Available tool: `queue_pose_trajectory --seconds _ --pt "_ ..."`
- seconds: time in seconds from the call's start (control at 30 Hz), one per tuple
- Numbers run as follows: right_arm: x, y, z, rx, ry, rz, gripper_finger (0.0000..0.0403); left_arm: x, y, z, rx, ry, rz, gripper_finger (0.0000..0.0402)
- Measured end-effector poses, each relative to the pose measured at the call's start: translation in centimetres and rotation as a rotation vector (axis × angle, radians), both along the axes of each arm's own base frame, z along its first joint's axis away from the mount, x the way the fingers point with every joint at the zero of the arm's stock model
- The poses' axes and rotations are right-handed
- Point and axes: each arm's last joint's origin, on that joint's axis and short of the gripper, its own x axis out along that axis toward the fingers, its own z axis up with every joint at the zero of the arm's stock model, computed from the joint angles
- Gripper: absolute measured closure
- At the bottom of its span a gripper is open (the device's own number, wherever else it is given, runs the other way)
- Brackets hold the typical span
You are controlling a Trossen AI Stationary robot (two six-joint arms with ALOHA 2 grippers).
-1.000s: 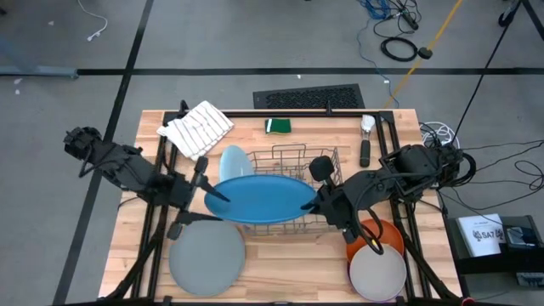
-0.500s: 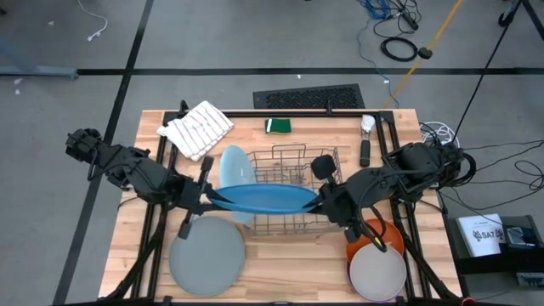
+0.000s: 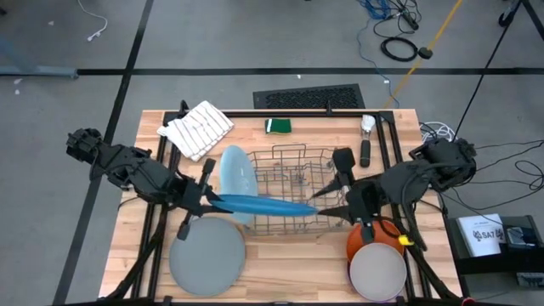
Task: Sort dishes
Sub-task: Put the blue plate into the dish rack
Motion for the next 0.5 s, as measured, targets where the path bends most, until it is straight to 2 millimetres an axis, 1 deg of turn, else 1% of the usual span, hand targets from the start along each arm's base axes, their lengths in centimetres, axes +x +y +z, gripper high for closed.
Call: queue_pose_trajectory --seconds 0.1,0.2,0.33,0.43,0.5 --pt "-1.0 -0.4 0.5 -0.061 -0.046 -0.123 0.0218 0.2 0.1 0.3 -0.080 -0.013 0.071 0.0389" --pt "-2.2 -1.0 1.0 -0.129 -0.094 -0.281 0.0217 0.5 0.2 0.4 -0.184 -0.019 0.178 0.0389" --pt "-3.1 -1.5 1.5 -0.166 -0.159 -0.452 0.0230 1.3 0.2 -0.2 -0.339 0.013 0.364 0.0389" --pt "-3.5 -1.5 1.6 -0.169 -0.185 -0.522 0.0241 1.5 0.3 -0.2 -0.444 -0.007 0.484 0.0389" --pt "-3.4 -1.3 1.4 -0.169 -0.186 -0.552 0.0249 1.6 0.5 -0.3 -0.493 -0.040 0.589 0.0389"
